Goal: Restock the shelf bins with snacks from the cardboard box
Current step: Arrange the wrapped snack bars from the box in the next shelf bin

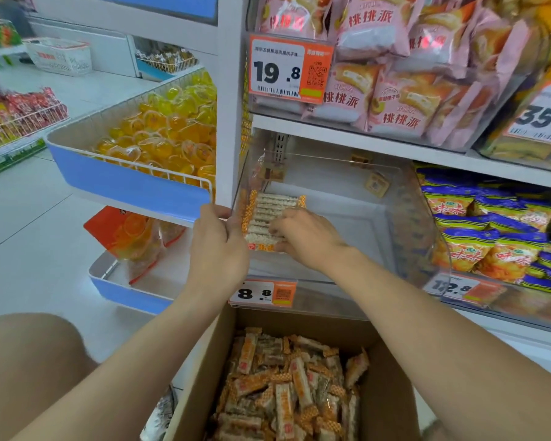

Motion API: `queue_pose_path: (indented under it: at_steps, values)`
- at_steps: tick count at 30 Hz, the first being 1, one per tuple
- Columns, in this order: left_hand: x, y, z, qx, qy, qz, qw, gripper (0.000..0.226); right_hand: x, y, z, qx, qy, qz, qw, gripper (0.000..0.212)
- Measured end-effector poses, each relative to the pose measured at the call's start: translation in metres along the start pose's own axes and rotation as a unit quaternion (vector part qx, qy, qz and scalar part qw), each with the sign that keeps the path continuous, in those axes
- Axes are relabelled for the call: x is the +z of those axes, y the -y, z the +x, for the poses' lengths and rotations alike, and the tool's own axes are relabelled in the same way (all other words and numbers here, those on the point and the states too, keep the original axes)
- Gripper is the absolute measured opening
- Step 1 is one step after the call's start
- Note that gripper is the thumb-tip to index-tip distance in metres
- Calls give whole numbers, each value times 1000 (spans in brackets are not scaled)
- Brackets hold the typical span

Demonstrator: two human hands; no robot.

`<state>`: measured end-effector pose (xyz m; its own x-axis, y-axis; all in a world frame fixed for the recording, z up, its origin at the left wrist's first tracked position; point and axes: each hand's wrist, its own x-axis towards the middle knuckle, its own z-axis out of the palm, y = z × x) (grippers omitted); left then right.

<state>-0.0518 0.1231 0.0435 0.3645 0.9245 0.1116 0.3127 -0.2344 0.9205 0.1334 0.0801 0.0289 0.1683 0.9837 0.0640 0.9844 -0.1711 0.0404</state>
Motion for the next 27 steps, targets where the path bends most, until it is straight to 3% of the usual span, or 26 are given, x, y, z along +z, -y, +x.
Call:
queue_pose_path:
  at_steps: [8,15,23,27]
  values:
    - [-1,2,-1,16,-1,9,1000,27,-5,-7,-11,4,-31,4,1000,39]
    - [0,-2,-9,16,1,5,1000,26,-4,-7,-18,41,-47,44,997,11]
    - [-2,-2,-12,6,0,37,999,40,-11,-3,-20,34,-62,33,997,25]
    - [-11,-5,-22,161,-84,106,978,22,-43,7,-45,48,-122,66,989,20]
